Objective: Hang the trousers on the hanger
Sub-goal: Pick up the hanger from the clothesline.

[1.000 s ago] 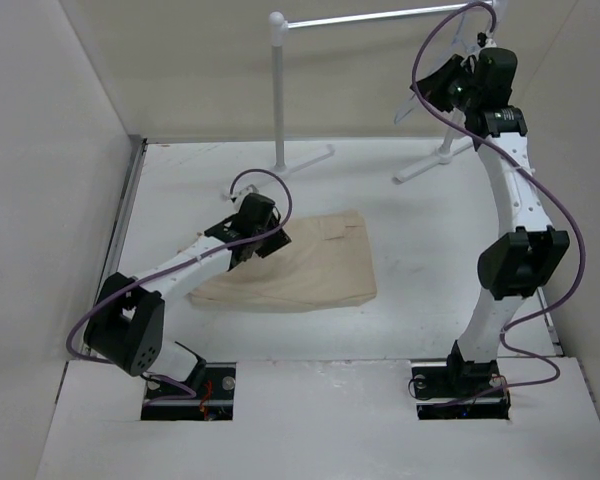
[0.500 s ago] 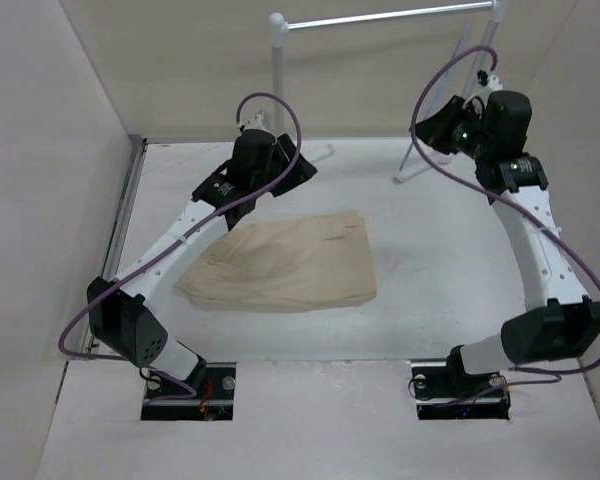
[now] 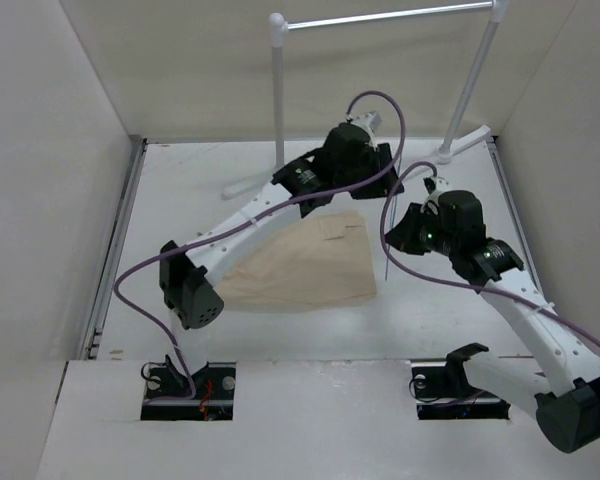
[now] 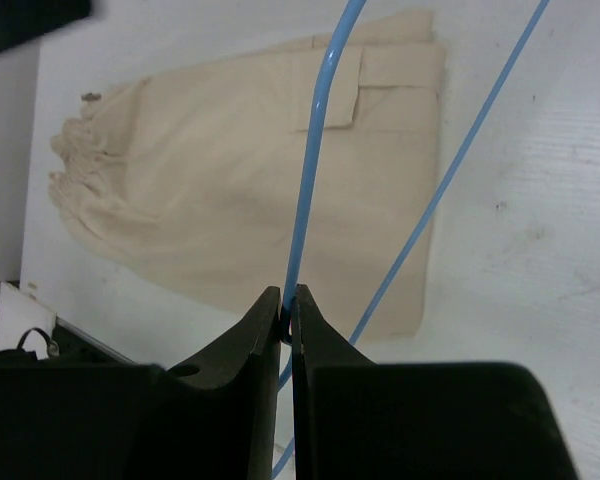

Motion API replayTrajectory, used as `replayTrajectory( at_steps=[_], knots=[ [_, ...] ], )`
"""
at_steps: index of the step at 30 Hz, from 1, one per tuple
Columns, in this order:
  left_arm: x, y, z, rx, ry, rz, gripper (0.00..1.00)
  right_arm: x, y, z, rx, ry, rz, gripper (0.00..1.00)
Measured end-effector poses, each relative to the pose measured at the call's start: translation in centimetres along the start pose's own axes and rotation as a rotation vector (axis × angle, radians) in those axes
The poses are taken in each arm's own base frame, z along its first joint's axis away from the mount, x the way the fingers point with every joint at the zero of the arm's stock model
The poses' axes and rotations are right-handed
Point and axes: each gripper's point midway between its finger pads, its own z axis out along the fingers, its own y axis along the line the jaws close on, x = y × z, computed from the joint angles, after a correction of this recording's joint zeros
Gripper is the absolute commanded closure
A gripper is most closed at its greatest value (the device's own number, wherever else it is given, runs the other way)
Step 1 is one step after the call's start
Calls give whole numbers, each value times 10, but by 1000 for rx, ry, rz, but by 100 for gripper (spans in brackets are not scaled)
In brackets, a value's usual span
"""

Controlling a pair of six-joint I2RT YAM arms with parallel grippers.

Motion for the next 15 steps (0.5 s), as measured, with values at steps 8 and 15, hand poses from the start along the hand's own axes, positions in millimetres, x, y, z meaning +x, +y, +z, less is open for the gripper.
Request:
replayTrajectory(
  at_steps=[8, 15],
  knots=[
    [75, 36, 54, -110, 202, 17, 61, 27, 5, -13, -16, 5, 14, 93],
    [81, 42, 66, -144, 206, 9, 95, 37, 4, -17, -11, 9, 24, 90]
  ],
)
